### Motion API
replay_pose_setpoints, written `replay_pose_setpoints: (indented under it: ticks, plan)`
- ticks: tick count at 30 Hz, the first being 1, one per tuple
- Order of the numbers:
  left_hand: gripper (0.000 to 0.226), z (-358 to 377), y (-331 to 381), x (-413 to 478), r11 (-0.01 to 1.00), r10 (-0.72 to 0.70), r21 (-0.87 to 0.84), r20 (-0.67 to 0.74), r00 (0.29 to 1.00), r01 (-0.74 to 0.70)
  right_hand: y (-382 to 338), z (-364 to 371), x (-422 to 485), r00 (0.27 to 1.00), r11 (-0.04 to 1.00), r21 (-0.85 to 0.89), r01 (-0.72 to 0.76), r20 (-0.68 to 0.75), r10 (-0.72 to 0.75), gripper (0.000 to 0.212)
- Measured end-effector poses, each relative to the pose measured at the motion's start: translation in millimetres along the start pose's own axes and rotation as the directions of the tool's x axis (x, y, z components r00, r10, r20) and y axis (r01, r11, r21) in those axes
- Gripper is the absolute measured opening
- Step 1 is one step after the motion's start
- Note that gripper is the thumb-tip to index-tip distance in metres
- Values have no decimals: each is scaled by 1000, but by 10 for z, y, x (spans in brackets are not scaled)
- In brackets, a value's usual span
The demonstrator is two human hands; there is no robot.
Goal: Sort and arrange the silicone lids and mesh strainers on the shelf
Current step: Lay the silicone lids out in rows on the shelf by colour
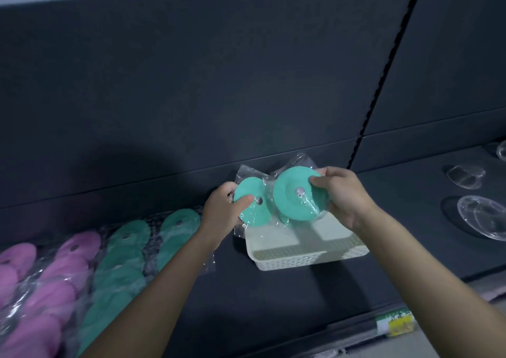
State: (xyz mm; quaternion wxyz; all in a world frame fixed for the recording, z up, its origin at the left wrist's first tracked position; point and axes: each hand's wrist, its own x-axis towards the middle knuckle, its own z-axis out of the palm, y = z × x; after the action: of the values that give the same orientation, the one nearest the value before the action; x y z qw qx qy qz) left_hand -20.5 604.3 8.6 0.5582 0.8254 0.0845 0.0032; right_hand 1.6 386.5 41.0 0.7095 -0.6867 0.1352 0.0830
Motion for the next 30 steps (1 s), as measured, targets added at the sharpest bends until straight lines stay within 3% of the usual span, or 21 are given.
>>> replay_pose_setpoints:
  ticks: [4,14,18,26,30]
  plan:
    - [8,-228,-28,-93,1000,8,14,-7,1000,-8,67,213,-111,986,990,84,-111,133,99,16]
    - [9,-886,-296,-377,981,-54,-189,-32,998,47,149,766,-290,974,989,100,-106,212,83,18]
    - [2,-1151,-490,-417,993,-93,-70,50,994,96,150,959,-360,974,992,58,-113,202,99,26]
    - [19,-1477,-851,-458,988,-152,17,178,972,151,236,1223,-519,980,988,-150,-43,187,71,15]
    - [23,-1510,-994,-427,951,-119,306,262,958,34,282,1301,-550,959,972,-215,-94,241,146,9]
